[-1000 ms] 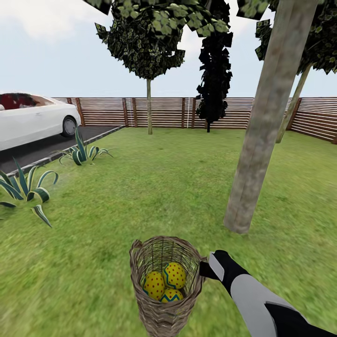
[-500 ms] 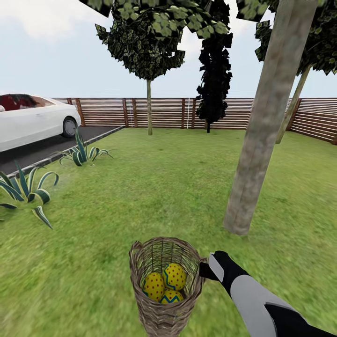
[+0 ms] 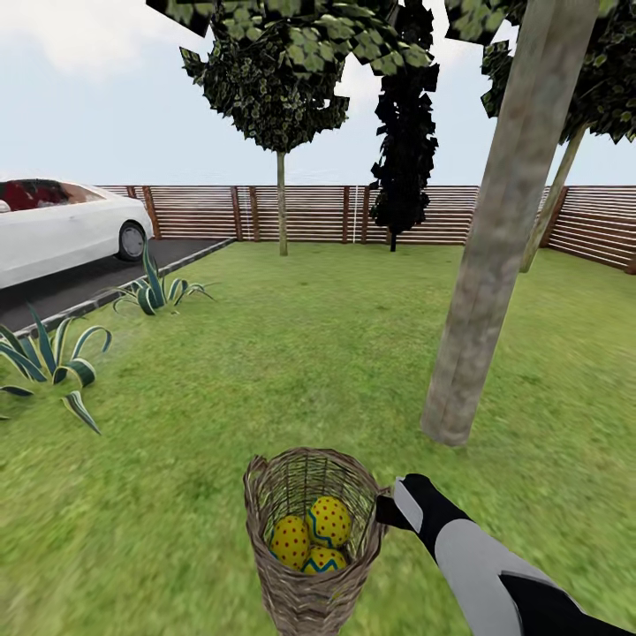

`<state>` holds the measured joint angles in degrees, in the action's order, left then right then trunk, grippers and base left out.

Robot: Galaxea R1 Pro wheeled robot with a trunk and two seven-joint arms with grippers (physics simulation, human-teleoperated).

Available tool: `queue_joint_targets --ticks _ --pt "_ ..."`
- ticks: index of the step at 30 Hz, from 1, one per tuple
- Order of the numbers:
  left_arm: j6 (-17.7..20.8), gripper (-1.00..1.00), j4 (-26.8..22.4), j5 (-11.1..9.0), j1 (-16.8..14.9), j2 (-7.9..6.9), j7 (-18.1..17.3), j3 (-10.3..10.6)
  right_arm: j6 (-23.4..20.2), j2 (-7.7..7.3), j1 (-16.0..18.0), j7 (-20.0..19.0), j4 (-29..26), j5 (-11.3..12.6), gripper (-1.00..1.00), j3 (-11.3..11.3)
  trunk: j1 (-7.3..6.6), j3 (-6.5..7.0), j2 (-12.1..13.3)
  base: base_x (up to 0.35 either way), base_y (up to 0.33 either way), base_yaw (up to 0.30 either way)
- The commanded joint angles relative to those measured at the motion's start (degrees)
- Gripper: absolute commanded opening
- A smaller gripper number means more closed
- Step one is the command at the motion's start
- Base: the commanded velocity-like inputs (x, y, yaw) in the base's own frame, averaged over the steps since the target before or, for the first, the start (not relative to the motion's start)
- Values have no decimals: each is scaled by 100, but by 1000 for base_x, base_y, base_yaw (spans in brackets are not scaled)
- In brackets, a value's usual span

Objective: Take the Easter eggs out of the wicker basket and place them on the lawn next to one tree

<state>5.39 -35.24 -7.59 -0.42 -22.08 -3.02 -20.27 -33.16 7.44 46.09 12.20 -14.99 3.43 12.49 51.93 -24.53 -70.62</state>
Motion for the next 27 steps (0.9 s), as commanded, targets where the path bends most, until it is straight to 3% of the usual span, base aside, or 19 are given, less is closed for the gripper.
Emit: queue_joint_targets --ticks 1,27 --pt "41 100 -9 -54 -2 2 -32 -20 -15 4 3 37 -13 79 -100 26 -23 12 37 0 0 0" --pt "39 100 -9 -41 -2 2 -39 -20 -15 34 -3 37 -13 79 -100 26 -594 479 1080 0 0 0"
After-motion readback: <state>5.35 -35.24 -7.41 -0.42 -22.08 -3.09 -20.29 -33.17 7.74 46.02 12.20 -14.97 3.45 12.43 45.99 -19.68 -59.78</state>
